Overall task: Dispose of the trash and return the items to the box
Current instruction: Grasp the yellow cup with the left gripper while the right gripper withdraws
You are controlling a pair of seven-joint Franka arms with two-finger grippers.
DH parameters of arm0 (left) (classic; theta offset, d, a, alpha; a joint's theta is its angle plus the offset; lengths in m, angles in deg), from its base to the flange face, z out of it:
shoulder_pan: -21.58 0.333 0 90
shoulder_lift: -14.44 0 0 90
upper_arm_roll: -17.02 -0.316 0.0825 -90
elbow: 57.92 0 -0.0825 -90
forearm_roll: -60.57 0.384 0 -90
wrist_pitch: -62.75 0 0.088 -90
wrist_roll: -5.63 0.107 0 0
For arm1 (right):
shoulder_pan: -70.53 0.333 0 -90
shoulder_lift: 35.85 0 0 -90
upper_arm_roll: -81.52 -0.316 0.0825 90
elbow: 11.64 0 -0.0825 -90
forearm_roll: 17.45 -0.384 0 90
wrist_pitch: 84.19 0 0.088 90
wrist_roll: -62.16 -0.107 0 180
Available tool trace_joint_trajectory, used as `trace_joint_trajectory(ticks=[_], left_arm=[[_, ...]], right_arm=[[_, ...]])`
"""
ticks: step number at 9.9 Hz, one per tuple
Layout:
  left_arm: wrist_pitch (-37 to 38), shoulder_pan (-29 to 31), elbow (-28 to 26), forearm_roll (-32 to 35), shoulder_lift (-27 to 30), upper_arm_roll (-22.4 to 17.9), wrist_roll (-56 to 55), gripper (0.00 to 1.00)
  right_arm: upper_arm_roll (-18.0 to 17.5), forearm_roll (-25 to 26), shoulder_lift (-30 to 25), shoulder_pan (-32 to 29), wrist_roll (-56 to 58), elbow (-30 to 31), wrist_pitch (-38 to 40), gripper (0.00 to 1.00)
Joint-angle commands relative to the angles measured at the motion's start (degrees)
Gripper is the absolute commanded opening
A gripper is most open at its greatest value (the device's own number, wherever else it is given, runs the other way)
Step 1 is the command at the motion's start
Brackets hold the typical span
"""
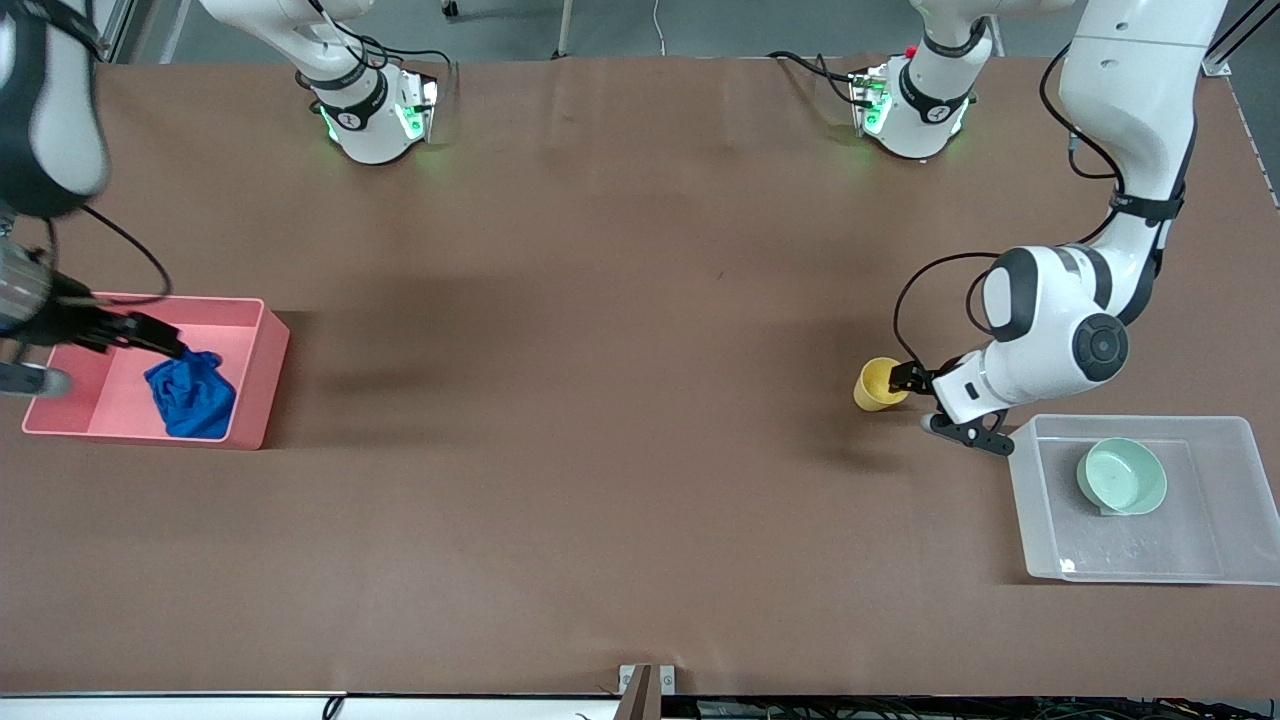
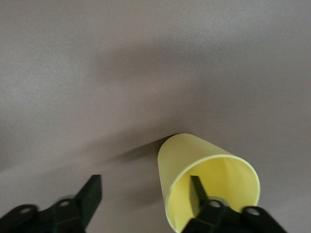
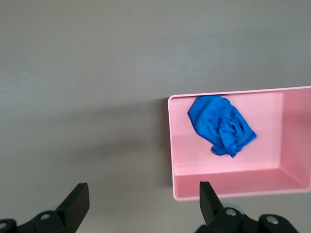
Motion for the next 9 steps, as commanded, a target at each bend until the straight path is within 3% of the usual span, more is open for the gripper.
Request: trace_joint_trajectory(ticks=[1, 2, 3, 4, 6, 9], left_arm=[[-3.0, -1.0, -0.5, 1.6, -2.2, 1.3, -5.3, 0.07], [-3.1, -1.0, -0.3, 1.6, -2.2, 1.7, -5.7, 0.00], [-3.1, -0.9, -0.4, 1.6, -1.9, 1.8, -5.9, 0.00], [-2.7, -0.8, -0.5, 1.6, -1.6, 1.8, -5.9, 0.00], [1.2, -0.1, 0.2, 1.6, 1.9, 1.4, -4.9, 0.00], [10.5, 0.1, 11.7, 1.6, 3.2, -5.6, -2.1, 0.01]], right_arm=[[0.3, 0.3, 0.2, 0.4, -1.7, -11.1, 10.1, 1.00], [0.3, 0.3, 0.1, 0.2, -1.3, -14.0, 12.8, 1.00], [0.5, 1.0, -0.8, 0.3, -0.7, -14.1, 14.2, 1.00], [0.5, 1.0, -2.3, 0.0, 1.6, -12.2, 13.5, 1.00], [-2.8, 1.0, -4.6, -4.2, 2.1, -8.9, 12.9, 1.00], [-9.2, 1.0, -5.1, -9.1, 2.1, -8.4, 12.2, 1.00]])
